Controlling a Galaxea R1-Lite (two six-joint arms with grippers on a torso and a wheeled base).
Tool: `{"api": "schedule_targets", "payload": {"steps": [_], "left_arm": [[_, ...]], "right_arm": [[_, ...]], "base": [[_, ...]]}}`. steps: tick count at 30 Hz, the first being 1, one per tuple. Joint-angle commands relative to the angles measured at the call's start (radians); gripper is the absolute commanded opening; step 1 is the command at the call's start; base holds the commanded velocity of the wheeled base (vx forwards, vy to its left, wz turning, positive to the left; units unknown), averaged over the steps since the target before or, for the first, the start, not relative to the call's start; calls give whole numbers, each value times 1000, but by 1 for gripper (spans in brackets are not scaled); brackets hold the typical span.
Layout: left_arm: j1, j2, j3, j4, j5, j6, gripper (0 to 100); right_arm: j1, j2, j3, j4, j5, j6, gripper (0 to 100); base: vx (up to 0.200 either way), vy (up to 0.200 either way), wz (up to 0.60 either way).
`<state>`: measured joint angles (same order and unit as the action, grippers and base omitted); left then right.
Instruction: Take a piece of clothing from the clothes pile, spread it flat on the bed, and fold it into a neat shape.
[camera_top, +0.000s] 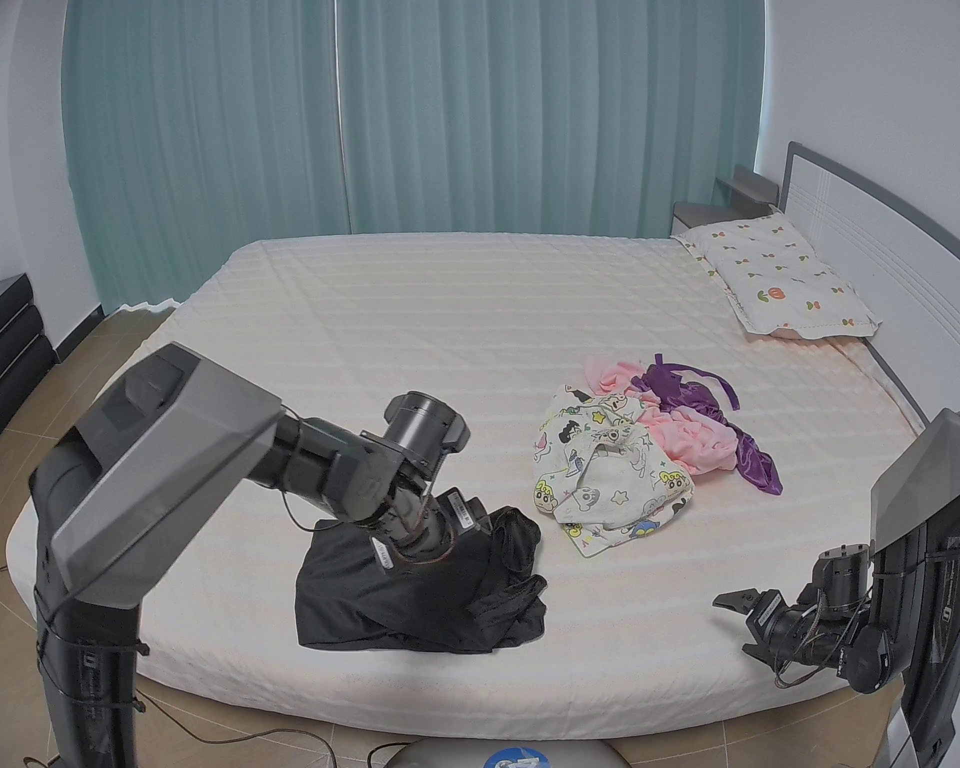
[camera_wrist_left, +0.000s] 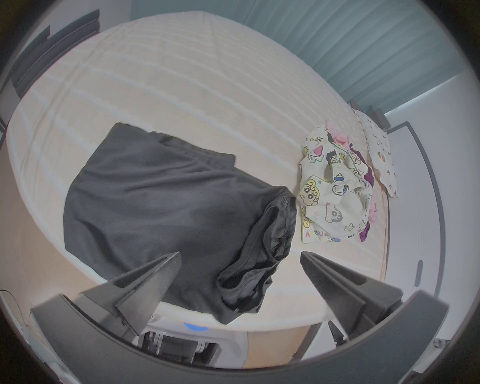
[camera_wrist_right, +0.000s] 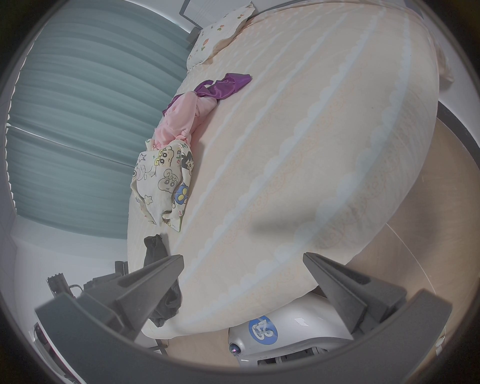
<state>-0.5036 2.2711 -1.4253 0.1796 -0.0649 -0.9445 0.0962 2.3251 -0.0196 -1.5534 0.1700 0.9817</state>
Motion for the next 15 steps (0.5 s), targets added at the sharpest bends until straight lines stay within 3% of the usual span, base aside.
{"api": "schedule_targets", "payload": {"steps": [1, 9, 12, 15], "left_arm": [[70, -90, 72, 0, -30, 0, 100], [112, -68, 80, -35, -26, -7, 100], [119, -71, 80, -38, -38, -48, 100], [129, -81, 103, -40, -75, -51, 100]], "right_arm": [[0, 0, 1, -17, 0, 0, 100], [0, 0, 1, -17, -1, -1, 100], [0, 0, 1, -17, -1, -1, 100], [2, 0, 1, -17, -3, -1, 100]], "base": [[0, 0, 0], [0, 0, 0], [0, 0, 0], [0, 200, 0]]}}
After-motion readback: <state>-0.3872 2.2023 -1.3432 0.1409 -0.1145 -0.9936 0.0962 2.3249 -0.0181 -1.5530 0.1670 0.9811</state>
